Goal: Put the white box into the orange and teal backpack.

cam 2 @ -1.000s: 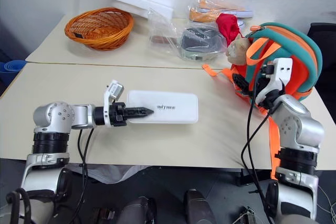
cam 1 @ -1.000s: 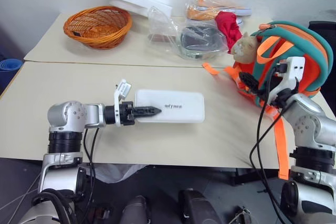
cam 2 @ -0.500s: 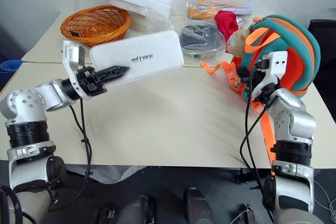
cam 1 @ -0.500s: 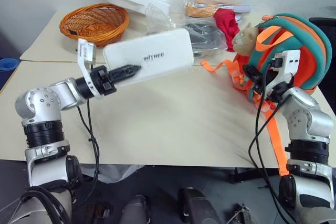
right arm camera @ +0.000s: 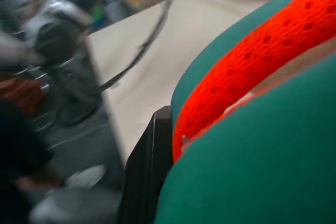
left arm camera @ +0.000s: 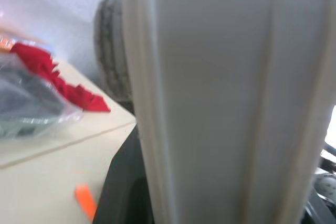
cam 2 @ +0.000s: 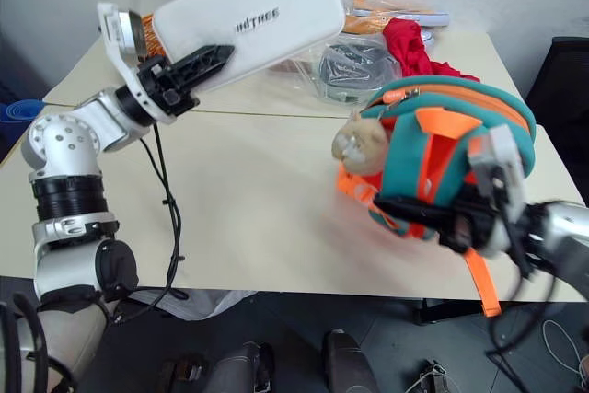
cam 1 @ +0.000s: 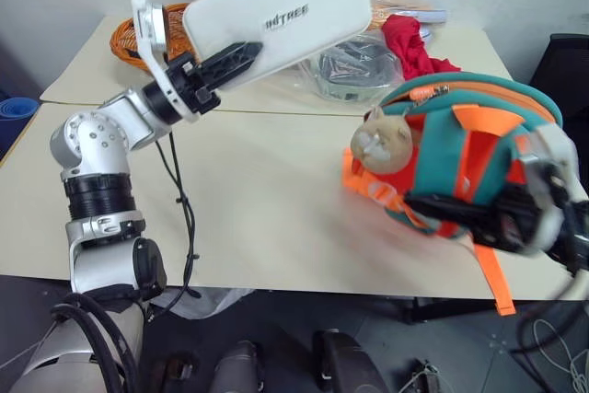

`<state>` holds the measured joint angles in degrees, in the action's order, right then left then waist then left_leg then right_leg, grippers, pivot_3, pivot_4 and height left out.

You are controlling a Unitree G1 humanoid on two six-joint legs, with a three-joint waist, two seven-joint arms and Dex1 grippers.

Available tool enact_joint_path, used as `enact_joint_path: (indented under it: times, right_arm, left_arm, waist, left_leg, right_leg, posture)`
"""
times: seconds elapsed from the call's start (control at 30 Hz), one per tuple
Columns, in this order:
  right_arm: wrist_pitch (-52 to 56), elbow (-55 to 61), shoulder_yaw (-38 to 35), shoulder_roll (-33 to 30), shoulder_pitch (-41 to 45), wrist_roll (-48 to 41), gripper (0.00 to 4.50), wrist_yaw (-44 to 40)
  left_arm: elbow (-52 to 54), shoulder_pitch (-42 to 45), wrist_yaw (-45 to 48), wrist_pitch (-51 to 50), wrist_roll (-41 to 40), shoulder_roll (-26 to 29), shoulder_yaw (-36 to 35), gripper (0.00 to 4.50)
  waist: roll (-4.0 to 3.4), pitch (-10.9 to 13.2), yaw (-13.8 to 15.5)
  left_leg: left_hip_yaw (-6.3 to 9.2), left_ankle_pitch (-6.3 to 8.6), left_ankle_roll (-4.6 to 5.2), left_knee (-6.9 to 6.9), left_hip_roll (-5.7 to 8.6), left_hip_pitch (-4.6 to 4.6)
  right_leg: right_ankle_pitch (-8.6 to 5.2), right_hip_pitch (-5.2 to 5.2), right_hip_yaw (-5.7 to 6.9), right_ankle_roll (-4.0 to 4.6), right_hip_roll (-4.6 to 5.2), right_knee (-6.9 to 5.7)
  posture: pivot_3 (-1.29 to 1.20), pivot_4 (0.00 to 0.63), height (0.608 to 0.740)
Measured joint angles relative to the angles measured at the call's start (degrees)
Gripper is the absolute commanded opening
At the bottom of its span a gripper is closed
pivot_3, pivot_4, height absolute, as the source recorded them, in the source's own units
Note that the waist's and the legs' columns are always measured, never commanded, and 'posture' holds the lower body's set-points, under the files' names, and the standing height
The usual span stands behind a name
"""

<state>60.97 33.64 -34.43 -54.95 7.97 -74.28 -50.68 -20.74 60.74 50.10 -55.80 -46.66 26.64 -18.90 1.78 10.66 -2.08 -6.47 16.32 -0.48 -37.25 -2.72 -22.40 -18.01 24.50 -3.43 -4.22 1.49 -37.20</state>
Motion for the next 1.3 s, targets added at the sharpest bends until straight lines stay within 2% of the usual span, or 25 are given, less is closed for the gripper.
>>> enact_joint_path:
  times: [0.1, 0.3, 0.5, 0.67, 0.77, 0.93, 1.03, 1.13, 1.27, 1.3]
  right_arm:
    - [2.0, 0.3, -5.9, -3.7, -3.9, -6.7, 0.03, -1.4]
    - [1.8, -2.1, -8.3, -5.2, -6.5, -7.3, 0.03, 0.6]
    - [1.4, -3.2, -8.0, -5.2, -6.5, -8.3, 0.03, 3.0]
    - [-0.4, -2.7, -4.8, -5.1, -7.1, -4.9, 0.03, 2.8]
    - [-2.1, -2.7, -1.2, -5.1, -6.0, -2.5, 0.03, 2.8]
    - [-4.7, -2.9, 4.1, -3.7, -2.3, -0.1, 0.03, 3.8]
    - [-5.3, -2.9, 6.3, -2.6, -1.0, 0.7, 0.0, 5.5]
    - [-5.9, -2.9, 7.0, -1.9, -0.7, 1.0, 0.0, 7.6]
    - [-6.0, -2.5, 6.9, -1.6, -1.9, 1.0, 0.0, 9.2]
    - [-6.0, -2.4, 6.8, -1.4, -2.7, 0.9, 0.0, 9.4]
  left_arm:
    - [1.2, -0.6, 5.0, 1.5, 0.3, 0.2, 4.4, 1.35]
    - [5.4, -5.7, 15.0, 5.8, 3.4, 2.4, 12.6, 1.35]
    - [6.2, -6.6, 21.3, 21.2, 14.7, 3.8, 21.3, 1.35]
    - [0.6, -4.8, 25.8, 33.4, 23.2, 3.0, 27.3, 1.35]
    - [-2.6, -0.7, 26.6, 39.4, 27.4, -0.5, 29.8, 1.35]
    - [-11.6, 4.6, 20.3, 44.0, 33.0, -12.7, 32.1, 1.35]
    - [-15.9, 7.0, 14.4, 46.3, 35.8, -19.0, 32.8, 2.26]
    - [-16.4, 8.7, 9.7, 47.2, 36.9, -21.1, 32.0, 3.23]
    - [-11.8, 6.8, 10.3, 43.3, 35.1, -16.9, 29.4, 4.41]
    - [-9.0, 5.3, 12.4, 40.8, 33.3, -14.5, 28.3, 4.41]
  waist:
    - [0.06, 0.0, 0.2]
    - [0.08, 0.0, 0.2]
    - [0.12, 0.1, 0.6]
    - [0.12, 0.1, 0.5]
    - [0.12, 0.1, 0.6]
    - [0.12, 0.1, 0.7]
    - [0.12, 0.1, 0.6]
    - [0.11, 0.1, 0.3]
    - [0.09, 0.1, 0.2]
    - [0.09, 0.1, 0.1]
  left_leg:
    - [0.01, -0.01, 0.01, -0.04, -0.01, 0.0]
    - [0.01, -0.05, 0.03, -0.13, 0.0, 0.01]
    - [0.15, -0.07, 0.14, -0.18, 0.08, -0.01]
    - [0.17, 0.09, 0.48, -0.22, 0.09, -0.17]
    - [0.17, 0.25, 0.75, -0.38, 0.08, -0.26]
    - [0.36, 0.38, 0.99, -0.88, 0.11, -0.86]
    - [0.27, 0.47, 1.14, -0.92, 0.18, -0.9]
    - [0.18, 0.48, 1.16, -0.89, 0.12, -0.84]
    - [0.2, 0.35, 0.94, -0.8, 0.0, -0.72]
    - [0.2, 0.32, 0.88, -0.79, -0.02, -0.67]
  right_leg:
    - [0.0, 0.0, -0.01, -0.01, -0.01, -0.01]
    - [0.0, 0.01, -0.03, -0.01, -0.01, -0.16]
    - [0.04, -0.1, -0.01, -0.06, 0.02, -0.1]
    - [0.1, -0.07, 0.0, -0.16, 0.03, 0.06]
    - [0.12, -0.07, 0.01, -0.2, 0.02, 0.11]
    - [0.29, 0.12, 0.06, -0.51, 0.0, 0.25]
    - [0.35, 0.11, -0.03, -0.63, 0.06, 0.38]
    - [0.37, 0.14, -0.09, -0.66, 0.04, 0.34]
    - [0.35, 0.17, -0.07, -0.6, -0.06, 0.13]
    - [0.33, 0.17, -0.06, -0.55, -0.07, 0.05]
  posture:
    - [0.0, 0.15, 0.74]
    - [0.0, 0.15, 0.74]
    - [0.0, 0.15, 0.74]
    - [0.0, 0.15, 0.74]
    - [0.0, 0.15, 0.74]
    - [0.0, 0.15, 0.74]
    - [0.0, 0.15, 0.74]
    - [0.0, 0.15, 0.74]
    - [0.0, 0.15, 0.74]
    - [0.0, 0.15, 0.74]
